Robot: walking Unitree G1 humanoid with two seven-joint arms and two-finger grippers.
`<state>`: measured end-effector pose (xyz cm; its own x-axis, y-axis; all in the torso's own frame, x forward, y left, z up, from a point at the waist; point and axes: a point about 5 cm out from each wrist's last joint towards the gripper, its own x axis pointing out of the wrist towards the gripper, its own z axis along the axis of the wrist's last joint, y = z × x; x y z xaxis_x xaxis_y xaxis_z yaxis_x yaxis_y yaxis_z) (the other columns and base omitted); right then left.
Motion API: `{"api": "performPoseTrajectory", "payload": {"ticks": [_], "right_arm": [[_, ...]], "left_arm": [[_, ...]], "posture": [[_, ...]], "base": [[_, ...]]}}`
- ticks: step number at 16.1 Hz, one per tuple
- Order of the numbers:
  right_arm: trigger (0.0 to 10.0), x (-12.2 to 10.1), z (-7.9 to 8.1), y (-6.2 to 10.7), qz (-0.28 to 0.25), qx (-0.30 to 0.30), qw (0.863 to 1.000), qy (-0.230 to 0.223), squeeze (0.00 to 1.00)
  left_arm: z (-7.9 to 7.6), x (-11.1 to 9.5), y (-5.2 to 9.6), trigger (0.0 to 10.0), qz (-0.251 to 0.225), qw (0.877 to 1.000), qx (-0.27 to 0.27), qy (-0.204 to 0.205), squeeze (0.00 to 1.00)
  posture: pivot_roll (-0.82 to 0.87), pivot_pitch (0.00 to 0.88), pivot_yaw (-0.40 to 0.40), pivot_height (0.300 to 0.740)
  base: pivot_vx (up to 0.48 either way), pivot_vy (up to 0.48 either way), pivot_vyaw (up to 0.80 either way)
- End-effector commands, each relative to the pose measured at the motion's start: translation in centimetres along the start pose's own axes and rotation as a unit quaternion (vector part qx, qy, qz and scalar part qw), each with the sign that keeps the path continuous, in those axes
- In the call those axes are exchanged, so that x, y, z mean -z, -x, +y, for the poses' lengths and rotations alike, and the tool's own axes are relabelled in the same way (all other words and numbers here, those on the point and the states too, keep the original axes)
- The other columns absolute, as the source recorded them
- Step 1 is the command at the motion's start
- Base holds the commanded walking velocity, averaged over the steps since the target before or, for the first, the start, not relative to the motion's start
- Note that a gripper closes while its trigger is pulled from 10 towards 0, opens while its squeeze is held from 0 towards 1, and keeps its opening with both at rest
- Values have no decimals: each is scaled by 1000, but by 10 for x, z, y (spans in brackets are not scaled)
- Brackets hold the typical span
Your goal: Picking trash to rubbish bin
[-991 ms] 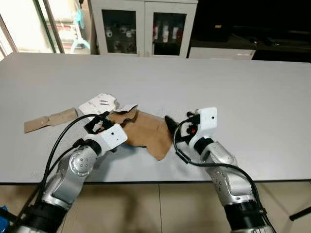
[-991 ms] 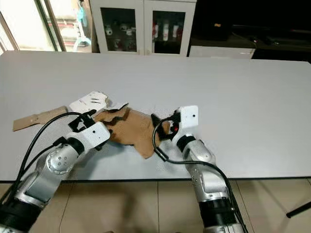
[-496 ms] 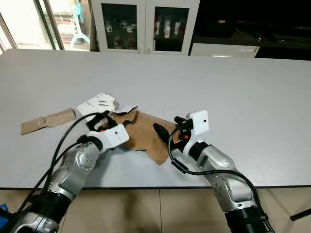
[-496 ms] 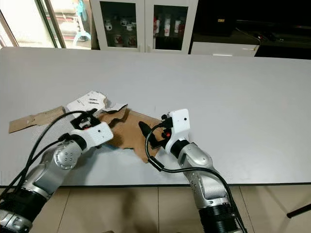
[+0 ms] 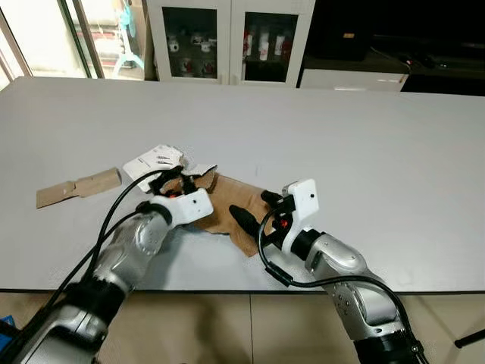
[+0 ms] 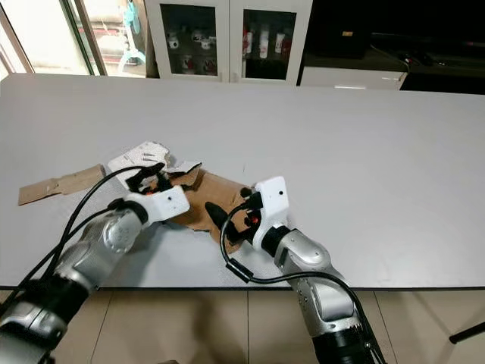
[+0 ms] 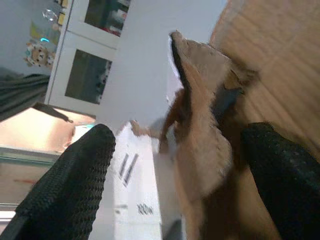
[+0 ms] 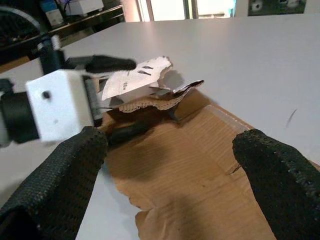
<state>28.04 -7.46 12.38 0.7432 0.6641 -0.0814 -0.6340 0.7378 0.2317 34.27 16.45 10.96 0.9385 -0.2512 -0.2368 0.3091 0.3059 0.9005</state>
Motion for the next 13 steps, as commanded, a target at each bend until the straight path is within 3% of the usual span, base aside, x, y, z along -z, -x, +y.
{"api": "performPoseTrajectory", "payload": {"ticks": [1, 6, 12, 13], "right_arm": [[10000, -3, 3, 2, -2, -8, 1000, -2, 0], [10000, -6, 7, 3, -4, -15, 1000, -6, 0], [10000, -8, 7, 4, -8, -12, 1000, -9, 0], [10000, -7, 7, 4, -8, -12, 1000, -10, 0]], "left_arm": [[3, -5, -6, 10000, -6, 1000, -5, -12, 0], [6, -2, -20, 10000, 26, 999, -7, -42, 0], [-3, 16, -22, 10000, 81, 994, 1, -71, 0], [-3, 16, -22, 2431, 82, 994, 0, -70, 0]], "posture": [[-37, 46, -34, 740], [-50, 69, -30, 740], [-57, 79, -27, 740], [-56, 79, -29, 740]], "base": [[0, 0, 0], [0, 0, 0], [0, 0, 0], [0, 0, 0]]}}
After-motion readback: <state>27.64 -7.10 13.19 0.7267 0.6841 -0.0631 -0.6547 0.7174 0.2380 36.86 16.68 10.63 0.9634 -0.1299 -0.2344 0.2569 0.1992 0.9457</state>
